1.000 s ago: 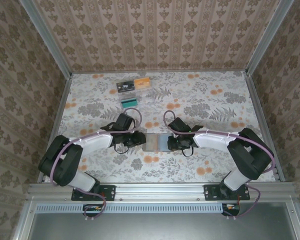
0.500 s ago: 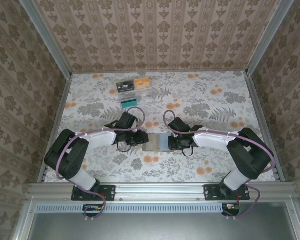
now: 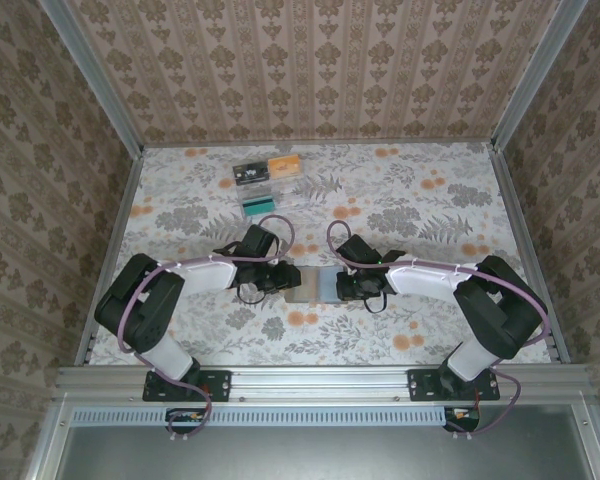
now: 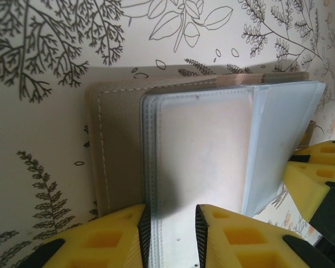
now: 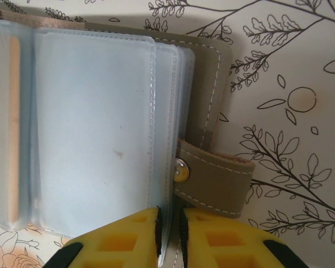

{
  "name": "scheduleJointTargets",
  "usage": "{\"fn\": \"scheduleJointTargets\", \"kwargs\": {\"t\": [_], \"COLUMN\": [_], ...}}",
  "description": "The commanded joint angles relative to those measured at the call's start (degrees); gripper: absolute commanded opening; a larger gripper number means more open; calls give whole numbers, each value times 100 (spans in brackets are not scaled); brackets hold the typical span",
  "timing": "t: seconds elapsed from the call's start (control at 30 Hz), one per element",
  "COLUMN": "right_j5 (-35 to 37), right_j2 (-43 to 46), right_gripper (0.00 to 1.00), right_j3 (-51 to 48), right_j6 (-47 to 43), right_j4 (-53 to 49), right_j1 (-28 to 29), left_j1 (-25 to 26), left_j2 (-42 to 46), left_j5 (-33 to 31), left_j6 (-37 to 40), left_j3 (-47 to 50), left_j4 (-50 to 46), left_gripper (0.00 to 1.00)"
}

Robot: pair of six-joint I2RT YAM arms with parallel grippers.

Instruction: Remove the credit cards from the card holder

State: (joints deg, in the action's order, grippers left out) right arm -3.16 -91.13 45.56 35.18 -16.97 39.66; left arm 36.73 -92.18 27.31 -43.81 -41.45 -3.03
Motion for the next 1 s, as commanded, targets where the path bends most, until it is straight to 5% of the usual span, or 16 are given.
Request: {"fn": "scheduleJointTargets", "kwargs": {"t": [0.0, 0.43, 0.6, 0.97], "right_j5": [91, 85, 83, 98], "right_j2": [-241, -257, -256, -239], "right_gripper": [20, 21, 21, 22], "right_j3": [6, -12, -17, -4], "right_j6": [87, 130, 134, 134], "right_j4": [-76, -54, -57, -84], "right_j1": [50, 55, 55, 55], "left_j1": [71, 93, 124, 150], "left_j2": [-52, 19, 24, -28], "left_j5": [264, 467, 544, 581], "left_j6": [-73, -110, -68, 29], "left_j3": [-148, -147, -117, -185], "left_j4": [235, 487, 587, 522], "left_gripper": [31, 57, 85, 94]}}
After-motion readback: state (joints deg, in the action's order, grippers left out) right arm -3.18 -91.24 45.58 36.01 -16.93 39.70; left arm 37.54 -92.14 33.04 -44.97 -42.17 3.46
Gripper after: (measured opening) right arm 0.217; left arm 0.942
